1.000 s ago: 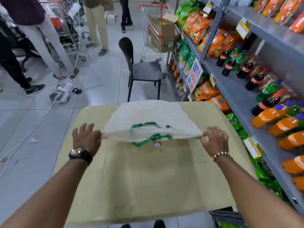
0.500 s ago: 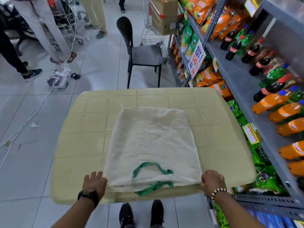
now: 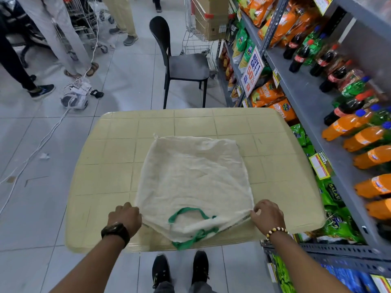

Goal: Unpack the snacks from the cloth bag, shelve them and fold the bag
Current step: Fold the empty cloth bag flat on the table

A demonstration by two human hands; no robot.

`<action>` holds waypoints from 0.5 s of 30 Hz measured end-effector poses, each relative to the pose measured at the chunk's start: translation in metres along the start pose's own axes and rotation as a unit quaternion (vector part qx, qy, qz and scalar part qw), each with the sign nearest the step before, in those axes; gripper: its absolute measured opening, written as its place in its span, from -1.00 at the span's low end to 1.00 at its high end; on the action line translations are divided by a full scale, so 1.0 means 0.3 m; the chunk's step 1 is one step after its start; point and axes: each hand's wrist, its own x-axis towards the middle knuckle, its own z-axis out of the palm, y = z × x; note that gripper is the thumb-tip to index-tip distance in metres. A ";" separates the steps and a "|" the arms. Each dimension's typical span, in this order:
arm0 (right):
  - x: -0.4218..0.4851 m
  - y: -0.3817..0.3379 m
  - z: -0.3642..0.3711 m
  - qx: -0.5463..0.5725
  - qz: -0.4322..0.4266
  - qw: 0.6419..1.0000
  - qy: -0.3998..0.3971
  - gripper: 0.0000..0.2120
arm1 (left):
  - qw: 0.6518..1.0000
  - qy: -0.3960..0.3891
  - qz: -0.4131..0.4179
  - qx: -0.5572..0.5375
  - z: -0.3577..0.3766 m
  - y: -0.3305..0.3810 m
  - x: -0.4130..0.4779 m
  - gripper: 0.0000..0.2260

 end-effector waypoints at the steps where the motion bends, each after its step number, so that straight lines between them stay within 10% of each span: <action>1: 0.013 -0.015 -0.017 0.028 0.006 1.000 0.007 -0.90 | 1.000 0.006 -0.005 -0.015 -0.019 -0.001 0.012 -0.68; 15: 0.546 -0.318 -0.420 0.183 0.039 0.972 0.143 -0.86 | 0.963 0.201 -0.037 -0.175 -0.563 -0.021 0.427 -0.62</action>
